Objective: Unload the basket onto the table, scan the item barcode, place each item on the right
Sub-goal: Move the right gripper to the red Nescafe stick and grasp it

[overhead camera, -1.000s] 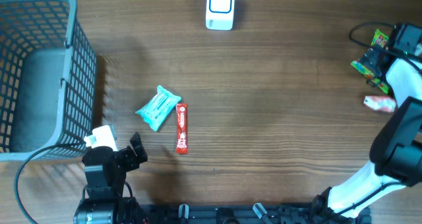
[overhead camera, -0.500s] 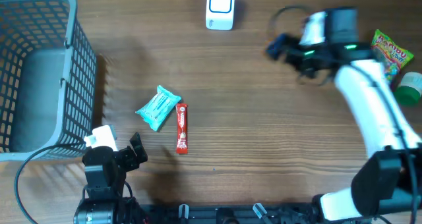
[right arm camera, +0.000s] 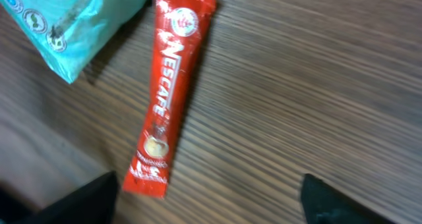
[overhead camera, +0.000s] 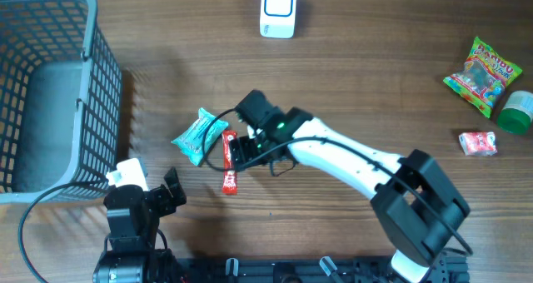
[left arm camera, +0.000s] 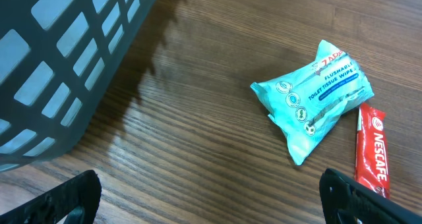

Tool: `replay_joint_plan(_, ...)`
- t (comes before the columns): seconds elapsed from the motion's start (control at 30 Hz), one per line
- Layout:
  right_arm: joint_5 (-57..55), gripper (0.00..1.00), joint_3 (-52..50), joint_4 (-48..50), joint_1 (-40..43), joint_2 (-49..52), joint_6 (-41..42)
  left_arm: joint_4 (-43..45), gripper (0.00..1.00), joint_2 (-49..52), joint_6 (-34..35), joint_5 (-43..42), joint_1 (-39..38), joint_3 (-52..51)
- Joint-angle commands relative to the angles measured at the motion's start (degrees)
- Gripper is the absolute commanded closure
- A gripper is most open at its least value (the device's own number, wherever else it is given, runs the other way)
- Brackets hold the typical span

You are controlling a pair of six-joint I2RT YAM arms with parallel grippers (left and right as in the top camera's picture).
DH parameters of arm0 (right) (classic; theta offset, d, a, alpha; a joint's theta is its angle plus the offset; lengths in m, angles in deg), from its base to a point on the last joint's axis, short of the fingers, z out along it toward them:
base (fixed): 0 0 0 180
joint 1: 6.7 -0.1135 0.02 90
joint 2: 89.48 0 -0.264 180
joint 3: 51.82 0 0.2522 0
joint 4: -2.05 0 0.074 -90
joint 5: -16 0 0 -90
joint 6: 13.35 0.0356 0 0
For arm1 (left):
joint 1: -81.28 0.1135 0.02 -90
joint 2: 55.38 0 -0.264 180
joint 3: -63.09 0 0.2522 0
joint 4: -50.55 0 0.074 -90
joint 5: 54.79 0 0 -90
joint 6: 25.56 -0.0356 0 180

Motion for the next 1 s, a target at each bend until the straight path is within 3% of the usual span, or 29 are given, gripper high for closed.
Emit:
replay_joint_plan(0.0,-8.6,0.21,0.7,2.3,-2.5,3.1,3.1,0.1,0.00,-0.1,-0.7,0.6,0.0,-0.1)
replay_joint_plan(0.27,-9.6,0.23,1.3,12.2,-6.2,8.2,2.2,0.1,0.00,-0.1,-0.7,0.6,0.0,-0.1)
replay_joint_plan(0.47,-13.8,0.51,3.0,14.5,-8.0,8.4,4.4,0.2,0.00,-0.1,-0.7,0.6,0.0,-0.1)
replay_joint_plan(0.57,-13.9,0.49,3.0,14.1,-8.0,8.8,5.4,0.1,0.00,-0.1,-0.7,0.6,0.0,-0.1)
replay_joint_plan(0.67,-14.1,0.40,3.0,12.7,-8.0,10.5,6.9,0.1,0.00,-0.1,-0.7,0.6,0.0,-0.1)
replay_joint_plan(0.8,-12.0,0.40,3.0,12.8,-8.0,15.0,8.4,0.2,0.00,-0.1,-0.7,0.6,0.0,-0.1)
replay_joint_plan(0.83,-11.1,0.45,3.0,12.7,-8.0,15.8,8.7,0.1,0.00,-0.1,-0.7,0.6,0.0,-0.1)
replay_joint_plan(0.97,-12.2,0.91,3.0,8.5,-8.0,16.7,17.5,0.1,0.00,-0.1,-0.7,0.6,0.0,-0.1)
